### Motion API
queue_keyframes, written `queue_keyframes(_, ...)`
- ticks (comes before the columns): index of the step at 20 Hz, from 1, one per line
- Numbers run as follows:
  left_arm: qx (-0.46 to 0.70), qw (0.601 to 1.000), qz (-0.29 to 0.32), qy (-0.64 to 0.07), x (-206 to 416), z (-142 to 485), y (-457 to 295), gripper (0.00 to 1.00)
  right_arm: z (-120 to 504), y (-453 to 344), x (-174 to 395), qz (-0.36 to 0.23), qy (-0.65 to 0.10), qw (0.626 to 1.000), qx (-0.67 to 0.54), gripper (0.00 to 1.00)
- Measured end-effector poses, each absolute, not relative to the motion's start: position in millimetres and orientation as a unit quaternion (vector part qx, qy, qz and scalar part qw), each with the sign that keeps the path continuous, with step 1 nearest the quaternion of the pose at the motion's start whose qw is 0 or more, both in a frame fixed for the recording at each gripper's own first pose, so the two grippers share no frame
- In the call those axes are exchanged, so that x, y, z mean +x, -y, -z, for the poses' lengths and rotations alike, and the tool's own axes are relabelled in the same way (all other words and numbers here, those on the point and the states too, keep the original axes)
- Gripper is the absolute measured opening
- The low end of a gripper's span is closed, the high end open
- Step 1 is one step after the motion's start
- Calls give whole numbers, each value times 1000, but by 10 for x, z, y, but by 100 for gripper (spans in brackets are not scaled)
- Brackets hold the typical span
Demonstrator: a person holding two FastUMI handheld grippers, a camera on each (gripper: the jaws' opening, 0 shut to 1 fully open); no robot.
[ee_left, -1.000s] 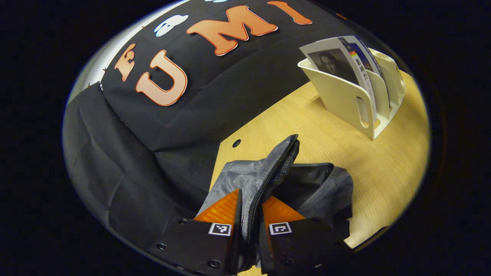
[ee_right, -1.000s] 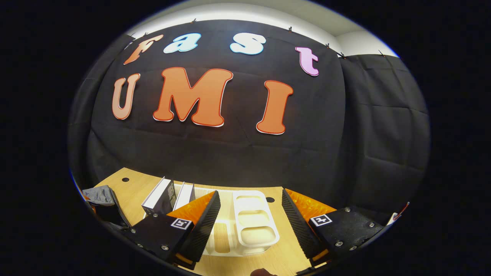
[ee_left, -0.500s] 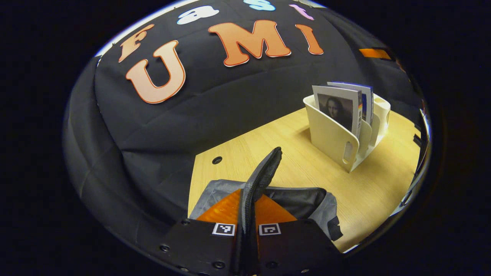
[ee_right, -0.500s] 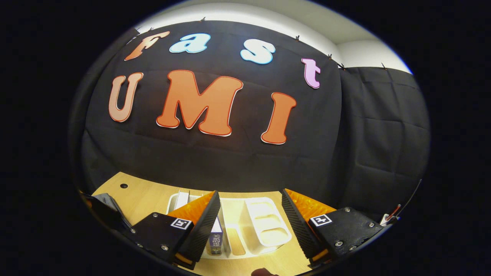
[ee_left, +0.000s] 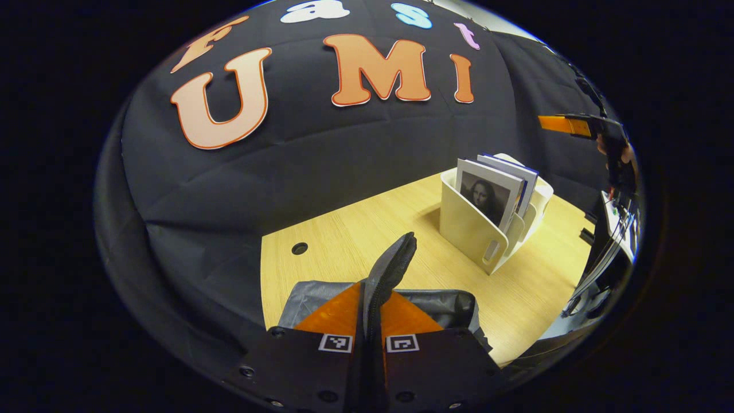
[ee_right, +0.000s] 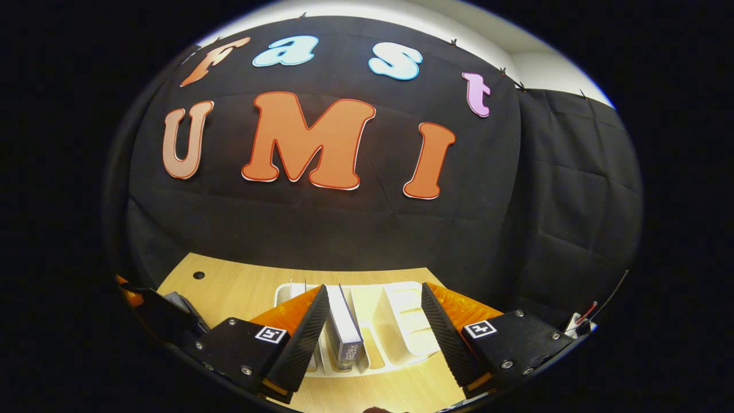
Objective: Open the schoolbag, grab two books from the bookshelf and put them into the schoolbag.
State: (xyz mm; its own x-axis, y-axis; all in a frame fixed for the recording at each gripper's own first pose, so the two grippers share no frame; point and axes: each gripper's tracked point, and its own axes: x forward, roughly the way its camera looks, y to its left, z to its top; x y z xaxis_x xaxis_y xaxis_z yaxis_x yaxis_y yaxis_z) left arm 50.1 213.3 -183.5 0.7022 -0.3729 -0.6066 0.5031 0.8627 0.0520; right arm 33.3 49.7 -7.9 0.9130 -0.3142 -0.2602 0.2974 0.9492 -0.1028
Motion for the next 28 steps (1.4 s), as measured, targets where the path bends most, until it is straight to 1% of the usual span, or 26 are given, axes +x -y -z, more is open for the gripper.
queue_keyframes(2,97,909,254,-317,539,1773,-2149,7,84,-537,381,141,-158,976,-44,96)
queue_keyframes(4,83,901,266,-332,571,1685,-2157,7,87,-643,494,113,-180,976,-54,97)
queue_keyframes(9,71,892,267,-358,708,1522,-2211,7,179,-1006,779,12,-242,969,-55,97)
queue_keyframes(12,78,883,273,-374,768,1456,-2187,7,342,-1063,926,-22,-304,952,-43,96)
queue_keyframes(15,87,868,293,-391,742,1427,-2147,7,543,-1157,952,-57,-370,927,-8,96)
queue_keyframes(19,87,862,294,-404,820,1405,-2131,7,799,-1215,1078,-82,-422,903,-23,94)
queue_keyframes(23,83,861,285,-414,833,1421,-2140,7,1134,-1374,1171,-100,-491,866,-10,88)
queue_keyframes(24,84,860,284,-415,824,1427,-2120,7,1196,-1395,1202,-99,-507,856,-1,82)
queue_keyframes(25,84,860,281,-417,827,1428,-2116,7,1268,-1430,1222,-98,-520,848,9,80)
queue_keyframes(26,82,859,281,-419,813,1431,-2113,7,1327,-1456,1236,-98,-534,840,17,73)
queue_keyframes(27,85,860,276,-419,819,1432,-2129,5,1375,-1463,1260,-91,-542,835,22,69)
queue_keyframes(28,84,860,277,-421,810,1447,-2128,7,1435,-1455,1276,-94,-555,826,23,63)
